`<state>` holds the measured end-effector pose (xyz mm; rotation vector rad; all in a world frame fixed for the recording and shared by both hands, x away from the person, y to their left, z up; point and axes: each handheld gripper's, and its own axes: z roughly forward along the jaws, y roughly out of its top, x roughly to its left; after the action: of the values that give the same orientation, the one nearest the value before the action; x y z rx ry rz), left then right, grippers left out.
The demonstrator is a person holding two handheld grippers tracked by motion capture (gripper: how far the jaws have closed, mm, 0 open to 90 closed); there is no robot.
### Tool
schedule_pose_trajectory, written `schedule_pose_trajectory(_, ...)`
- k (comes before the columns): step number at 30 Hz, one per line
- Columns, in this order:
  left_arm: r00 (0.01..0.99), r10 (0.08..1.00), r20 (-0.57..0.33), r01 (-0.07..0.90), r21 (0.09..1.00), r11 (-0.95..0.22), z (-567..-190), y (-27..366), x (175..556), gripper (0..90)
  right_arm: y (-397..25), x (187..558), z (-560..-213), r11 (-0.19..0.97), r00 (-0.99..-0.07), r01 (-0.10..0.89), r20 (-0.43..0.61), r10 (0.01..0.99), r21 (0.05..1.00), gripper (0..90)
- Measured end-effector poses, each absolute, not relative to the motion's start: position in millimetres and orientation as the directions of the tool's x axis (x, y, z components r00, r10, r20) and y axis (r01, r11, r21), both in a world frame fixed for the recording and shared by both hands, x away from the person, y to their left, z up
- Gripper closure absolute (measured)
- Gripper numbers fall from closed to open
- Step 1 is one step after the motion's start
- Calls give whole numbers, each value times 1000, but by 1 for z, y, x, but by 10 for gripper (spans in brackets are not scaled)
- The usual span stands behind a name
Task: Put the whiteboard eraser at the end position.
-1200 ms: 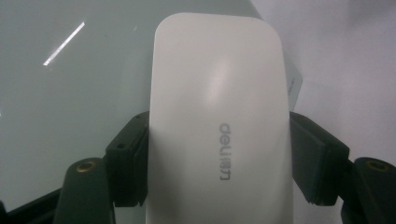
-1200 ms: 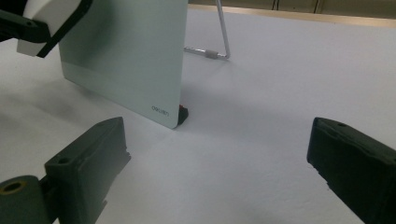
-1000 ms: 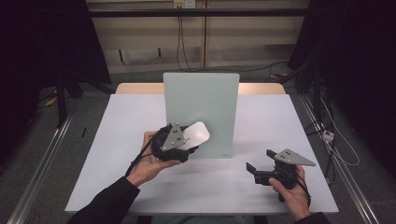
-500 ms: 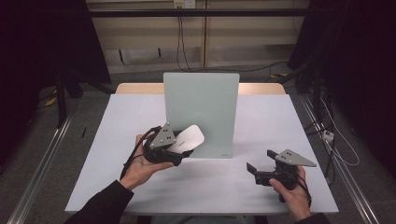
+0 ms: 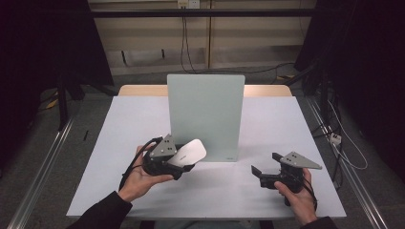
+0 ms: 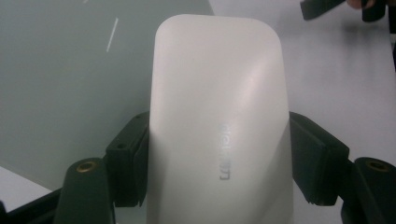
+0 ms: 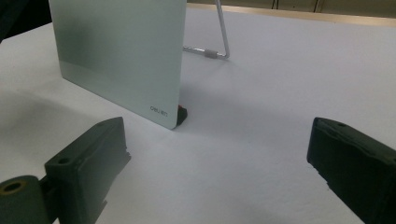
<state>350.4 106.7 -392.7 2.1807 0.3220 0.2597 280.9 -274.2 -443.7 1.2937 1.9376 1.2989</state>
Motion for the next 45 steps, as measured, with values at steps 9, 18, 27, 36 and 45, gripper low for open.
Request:
schedule_pose_trajectory(9,956,279,91,113,762,-637,-396,96,346,309,-275,279,-443,106,-453,434,115,884,895,47)
schedule_pose_trajectory(18,973,224,50,126,702,-701,-406,75,343,310,-274,278,-443,113,-458,433,110,882,895,48)
schedule_pose_trajectory(27,983,180,41,111,648,-753,-417,50,341,310,-274,279,-443,112,-461,434,113,880,894,47)
schedule_pose_trajectory(36,987,158,14,116,610,-784,-432,40,339,310,-274,279,-443,117,-465,434,111,878,893,48)
schedule_pose_trajectory(45,989,145,29,99,594,-799,-439,34,339,310,-274,280,-444,118,-469,434,112,876,893,48)
